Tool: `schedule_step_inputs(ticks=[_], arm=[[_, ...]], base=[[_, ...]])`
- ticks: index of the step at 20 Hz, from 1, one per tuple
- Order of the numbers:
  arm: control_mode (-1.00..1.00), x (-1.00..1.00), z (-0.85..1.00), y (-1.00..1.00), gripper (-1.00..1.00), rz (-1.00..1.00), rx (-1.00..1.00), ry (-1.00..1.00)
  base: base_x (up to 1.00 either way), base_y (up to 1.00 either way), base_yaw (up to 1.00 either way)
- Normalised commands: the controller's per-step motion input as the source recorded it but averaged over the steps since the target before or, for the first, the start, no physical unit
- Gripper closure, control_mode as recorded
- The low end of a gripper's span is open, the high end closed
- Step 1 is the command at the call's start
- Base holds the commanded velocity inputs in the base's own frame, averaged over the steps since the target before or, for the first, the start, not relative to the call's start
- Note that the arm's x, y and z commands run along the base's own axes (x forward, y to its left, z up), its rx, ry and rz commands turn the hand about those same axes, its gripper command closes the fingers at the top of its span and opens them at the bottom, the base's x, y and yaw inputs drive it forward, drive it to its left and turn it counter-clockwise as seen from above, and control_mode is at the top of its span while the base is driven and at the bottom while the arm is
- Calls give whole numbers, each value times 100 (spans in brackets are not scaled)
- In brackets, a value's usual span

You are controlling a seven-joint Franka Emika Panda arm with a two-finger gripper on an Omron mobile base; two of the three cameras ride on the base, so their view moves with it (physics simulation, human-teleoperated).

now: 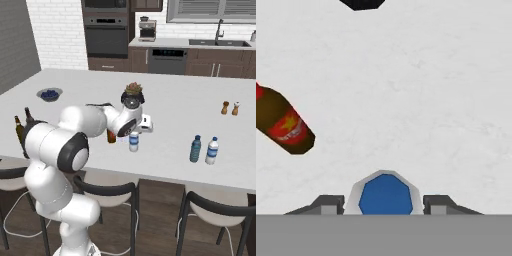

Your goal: Move the plastic bottles in the middle to the plastics group, and the glass bottles in the middle to the glass group.

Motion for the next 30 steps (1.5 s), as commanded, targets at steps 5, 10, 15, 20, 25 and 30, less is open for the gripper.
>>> schedule_step_inputs(ticks=[5, 10, 15, 20, 25, 30], arm=[[-100, -9, 1, -100, 100, -11, 2, 0], [-100, -15, 0, -100, 100, -11, 0, 0], [-100, -43, -7, -96, 100, -5, 0, 0], [-100, -38, 0, -90, 100, -1, 0, 0], [-100, -48, 0, -74, 100, 0, 0, 0], [-100, -39, 0, -58, 100, 0, -2, 0]], base=[[0, 0, 0], [0, 0, 0], [0, 0, 0], [0, 0, 0], [0, 0, 0], [0, 0, 0]])
